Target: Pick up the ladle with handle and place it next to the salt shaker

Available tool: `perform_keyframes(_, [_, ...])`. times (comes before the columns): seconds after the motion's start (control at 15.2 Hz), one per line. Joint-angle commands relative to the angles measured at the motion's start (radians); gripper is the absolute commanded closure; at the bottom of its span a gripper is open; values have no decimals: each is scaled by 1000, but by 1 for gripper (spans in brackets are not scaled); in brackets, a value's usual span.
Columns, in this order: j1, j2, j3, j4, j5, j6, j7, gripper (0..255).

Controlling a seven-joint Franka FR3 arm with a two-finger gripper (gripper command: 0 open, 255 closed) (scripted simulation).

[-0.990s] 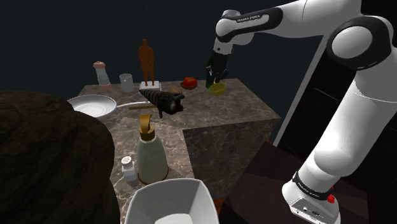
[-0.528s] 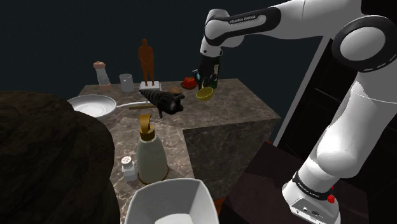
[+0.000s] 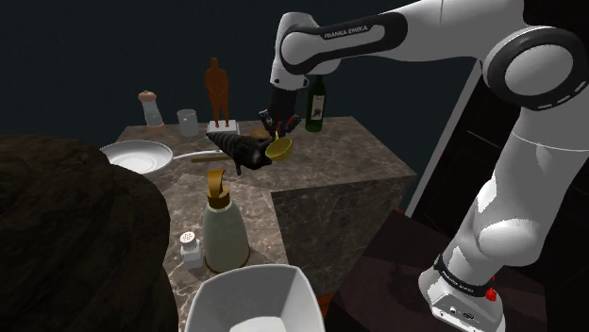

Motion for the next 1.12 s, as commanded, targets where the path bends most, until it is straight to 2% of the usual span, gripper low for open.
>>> perform_keyframes(0.0, [27, 17, 20, 17, -7, 8, 49, 255])
perform_keyframes(0.59, [149, 156, 91, 195, -59, -2, 255, 255])
perform_keyframes(1.06, [150, 168, 90, 118, -57, 86, 244, 255])
